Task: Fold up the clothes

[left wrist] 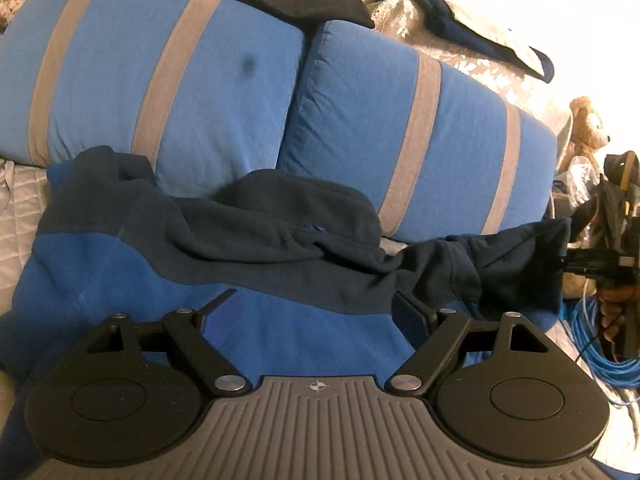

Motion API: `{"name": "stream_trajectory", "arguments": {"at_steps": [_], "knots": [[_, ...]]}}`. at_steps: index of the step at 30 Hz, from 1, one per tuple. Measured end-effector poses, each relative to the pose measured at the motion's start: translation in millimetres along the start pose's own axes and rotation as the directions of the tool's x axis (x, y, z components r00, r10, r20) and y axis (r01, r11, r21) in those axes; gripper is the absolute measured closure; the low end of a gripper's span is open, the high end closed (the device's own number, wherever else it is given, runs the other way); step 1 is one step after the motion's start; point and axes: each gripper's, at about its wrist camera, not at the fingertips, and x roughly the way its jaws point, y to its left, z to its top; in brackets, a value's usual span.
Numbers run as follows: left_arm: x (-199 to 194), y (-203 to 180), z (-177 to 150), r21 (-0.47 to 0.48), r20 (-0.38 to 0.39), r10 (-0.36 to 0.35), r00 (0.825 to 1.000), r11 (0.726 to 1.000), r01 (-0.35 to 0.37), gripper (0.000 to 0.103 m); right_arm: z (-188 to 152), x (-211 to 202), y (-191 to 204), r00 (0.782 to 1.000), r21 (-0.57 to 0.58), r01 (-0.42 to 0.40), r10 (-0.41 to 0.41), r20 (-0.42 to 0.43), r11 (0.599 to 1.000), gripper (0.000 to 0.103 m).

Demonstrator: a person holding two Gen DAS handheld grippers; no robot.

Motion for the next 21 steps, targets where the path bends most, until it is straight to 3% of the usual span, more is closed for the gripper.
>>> {"name": "stream_trajectory", "arguments": {"at_steps": [4,7,15,18,19,21], "knots": [[-1.1,2.5,0.3,-0.015,0.005,-0.013,1.0,1.0,0.013,0.021,-9.0,-41.5,61.4,0.992,-0.177,-0.129,0.125,-0.034,0.976,0.086],[-1.0,3.2,0.1,-0.02,0.007,-0.014,1.0,1.0,0.014,0.021,-24.4,-65.3,104.6,0.973,-0.304,-0.23,0.212,-0.093,0.924,0.087],[1.8,2.3,-0.8,-0.011,-0.004,-0.007,1.0,1.0,0.007,0.021,-79.0,-80.8,175.2,0.916,-0.487,-0.392,0.285,-0.282,0.78,0.086],[2.4,3.7,-0.6,-0.017,-0.008,-0.009,1.0,1.0,0.009,0.021,-93.7,-86.4,187.5,0.894,-0.529,-0.439,0.293,-0.34,0.726,0.074],[2.3,4.4,-0.4,-0.02,-0.01,-0.011,1.0,1.0,0.01,0.021,-94.5,-90.3,186.8,0.886,-0.531,-0.456,0.308,-0.347,0.714,0.061],[1.9,5.6,-0.2,-0.027,-0.011,-0.015,1.0,1.0,0.015,0.021,-91.6,-101.4,185.3,0.868,-0.524,-0.492,0.35,-0.351,0.695,0.055]]}}
